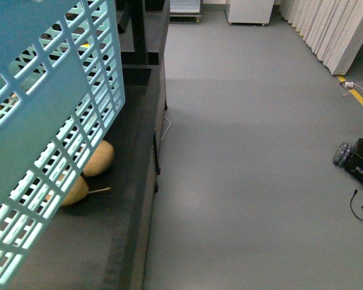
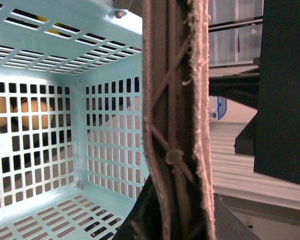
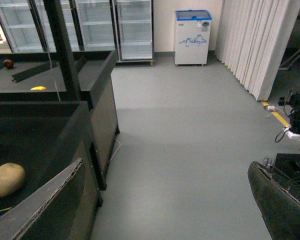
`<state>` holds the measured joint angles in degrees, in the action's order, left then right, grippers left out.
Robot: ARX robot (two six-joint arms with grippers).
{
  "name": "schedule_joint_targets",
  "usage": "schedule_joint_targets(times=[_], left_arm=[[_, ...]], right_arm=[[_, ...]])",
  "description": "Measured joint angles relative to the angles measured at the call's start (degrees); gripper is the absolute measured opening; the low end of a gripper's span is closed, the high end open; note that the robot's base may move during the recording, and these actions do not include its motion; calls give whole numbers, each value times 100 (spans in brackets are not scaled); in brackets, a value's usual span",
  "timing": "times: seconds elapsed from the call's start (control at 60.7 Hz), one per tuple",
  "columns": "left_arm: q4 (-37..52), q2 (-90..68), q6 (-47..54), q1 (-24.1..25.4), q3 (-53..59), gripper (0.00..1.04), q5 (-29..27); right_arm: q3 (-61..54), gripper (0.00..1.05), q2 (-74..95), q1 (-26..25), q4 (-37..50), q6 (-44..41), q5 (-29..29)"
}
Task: Pick lemon and mango into basket
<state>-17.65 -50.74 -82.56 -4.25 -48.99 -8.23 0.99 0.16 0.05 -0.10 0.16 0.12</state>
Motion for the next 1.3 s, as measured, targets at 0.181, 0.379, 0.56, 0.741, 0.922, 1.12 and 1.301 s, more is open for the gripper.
schedule_joint_targets(times=[0.181, 0.379, 0.56, 0.741, 0.922, 1.12, 1.301], left_arm=[[0, 0, -2, 2, 0, 5, 0], [0, -4, -9, 0, 0, 5, 15], [2, -4, -4, 2, -2, 5, -9], [0, -4, 2, 2, -2, 5, 9], [0, -4, 4, 2, -4, 5, 7], [0, -4, 9, 2, -4, 5, 9], [0, 0, 9, 2, -4, 5, -2]], right_arm=[[0, 96, -2, 0, 2, 0, -11], [0, 96, 0, 0, 0, 0, -11], [0, 96, -2, 0, 4, -2, 2], [0, 96, 0, 0, 0, 0, -9], [0, 96, 0, 0, 0, 0, 4], [0, 96, 0, 0, 2, 0, -4], [0, 96, 0, 0, 2, 0, -4]])
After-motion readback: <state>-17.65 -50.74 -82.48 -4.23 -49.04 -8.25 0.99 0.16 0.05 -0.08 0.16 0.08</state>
